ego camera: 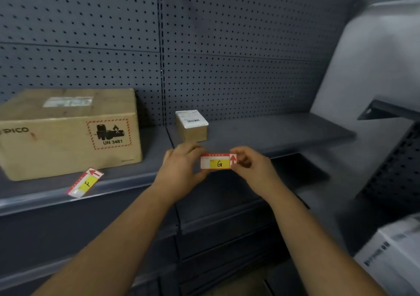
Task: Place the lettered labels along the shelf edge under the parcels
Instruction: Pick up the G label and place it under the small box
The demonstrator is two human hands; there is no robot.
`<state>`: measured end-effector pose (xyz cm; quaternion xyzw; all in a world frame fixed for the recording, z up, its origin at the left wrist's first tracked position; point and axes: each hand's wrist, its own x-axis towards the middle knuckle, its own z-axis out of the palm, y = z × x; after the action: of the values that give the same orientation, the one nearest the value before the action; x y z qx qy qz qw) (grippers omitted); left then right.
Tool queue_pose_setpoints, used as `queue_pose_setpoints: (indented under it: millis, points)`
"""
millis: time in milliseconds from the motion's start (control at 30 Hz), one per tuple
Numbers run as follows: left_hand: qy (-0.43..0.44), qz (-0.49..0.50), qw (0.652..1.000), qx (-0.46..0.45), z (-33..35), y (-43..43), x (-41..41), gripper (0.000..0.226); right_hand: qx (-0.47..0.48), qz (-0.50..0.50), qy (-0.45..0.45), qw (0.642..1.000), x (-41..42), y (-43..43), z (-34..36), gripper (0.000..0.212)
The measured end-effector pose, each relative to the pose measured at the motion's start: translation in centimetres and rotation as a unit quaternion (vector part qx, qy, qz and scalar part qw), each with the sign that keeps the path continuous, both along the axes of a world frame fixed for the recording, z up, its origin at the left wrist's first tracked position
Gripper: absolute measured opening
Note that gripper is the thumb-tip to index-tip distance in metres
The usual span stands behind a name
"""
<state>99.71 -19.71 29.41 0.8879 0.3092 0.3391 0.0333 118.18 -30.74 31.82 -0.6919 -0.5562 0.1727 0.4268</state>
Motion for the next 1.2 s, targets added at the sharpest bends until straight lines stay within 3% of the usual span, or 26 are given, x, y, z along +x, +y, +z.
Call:
queue_pose_setpoints:
  millis: [133,267,767,1200]
  points:
    - [-0.005,0.019,0.999,-0.043,-1.8,2.7,1.4,0.051,-0.017,0.003,0.006,1.000,2.7,2.8,0.1,0.029]
    - [-0.011,0.038,0.998,-0.058,-4.1,4.3,2.3,0.043,-0.044,0.005,-0.028,0.999,5.1,5.4,-0.1,0.029]
    - [0.011,0.141,0.989,-0.034,-7.9,2.8,5.5,0.035,-0.092,0.100,-0.101,0.985,9.1,9.5,-1.5,0.022]
    - [0.022,0.247,0.969,-0.002,-9.7,3.6,8.2,0.035,-0.064,0.088,-0.070,0.992,10.5,10.4,-2.2,0.025]
